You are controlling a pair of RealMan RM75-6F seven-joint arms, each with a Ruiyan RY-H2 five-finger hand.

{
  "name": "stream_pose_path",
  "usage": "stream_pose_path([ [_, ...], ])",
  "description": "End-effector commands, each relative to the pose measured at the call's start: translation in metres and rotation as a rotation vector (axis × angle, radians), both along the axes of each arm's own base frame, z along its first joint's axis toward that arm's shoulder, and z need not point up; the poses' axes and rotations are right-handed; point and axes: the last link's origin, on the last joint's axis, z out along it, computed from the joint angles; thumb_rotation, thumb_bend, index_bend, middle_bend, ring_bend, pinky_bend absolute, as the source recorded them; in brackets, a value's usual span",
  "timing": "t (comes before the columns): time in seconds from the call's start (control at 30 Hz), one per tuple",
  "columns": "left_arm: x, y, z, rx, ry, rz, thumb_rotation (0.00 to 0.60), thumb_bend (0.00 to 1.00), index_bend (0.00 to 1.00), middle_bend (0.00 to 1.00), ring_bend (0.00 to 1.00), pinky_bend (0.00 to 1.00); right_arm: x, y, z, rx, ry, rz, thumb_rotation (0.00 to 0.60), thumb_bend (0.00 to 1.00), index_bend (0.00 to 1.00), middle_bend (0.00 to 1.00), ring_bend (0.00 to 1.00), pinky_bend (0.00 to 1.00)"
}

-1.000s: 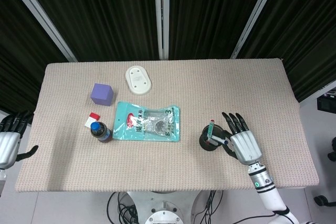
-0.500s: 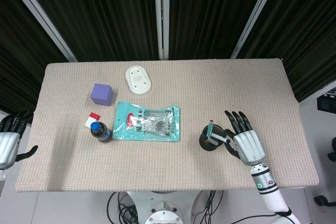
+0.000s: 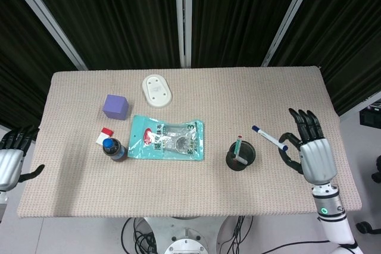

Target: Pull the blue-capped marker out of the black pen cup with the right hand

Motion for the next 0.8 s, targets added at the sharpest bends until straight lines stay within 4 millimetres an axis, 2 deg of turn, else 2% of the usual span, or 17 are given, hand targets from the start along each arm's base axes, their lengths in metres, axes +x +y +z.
stream_pose_path([
  [0.03, -0.001, 0.0, -0.001, -0.002, 0.001, 0.002, 0.6, 0.21, 0.09, 0.03, 0.0, 0.08, -0.015, -0.008, 0.003, -0.066, 0.08, -0.038, 0.6, 0.32, 0.72, 0.07, 0.0, 0.0],
  [0.23, -0.003, 0.001, -0.004, -0.016, 0.006, 0.013, 0.6, 0.21, 0.09, 0.03, 0.0, 0.08, -0.041, -0.035, -0.02, -0.082, 0.222, -0.07, 0.6, 0.32, 0.72, 0.07, 0.0, 0.0],
  [0.37, -0.006, 0.002, -0.006, -0.024, 0.011, 0.029, 0.6, 0.21, 0.09, 0.03, 0.0, 0.08, -0.06, -0.051, -0.041, -0.029, 0.259, -0.107, 0.6, 0.32, 0.73, 0.07, 0.0, 0.0],
  [0.57, -0.008, 0.004, -0.008, -0.026, 0.017, 0.04, 0.6, 0.21, 0.09, 0.03, 0.0, 0.08, -0.084, -0.055, -0.063, 0.052, 0.285, -0.148, 0.6, 0.32, 0.73, 0.07, 0.0, 0.0],
  [0.8, -0.01, 0.004, -0.01, -0.034, 0.022, 0.047, 0.6, 0.21, 0.09, 0.03, 0.0, 0.08, -0.097, -0.051, -0.081, 0.112, 0.306, -0.147, 0.6, 0.32, 0.73, 0.07, 0.0, 0.0],
])
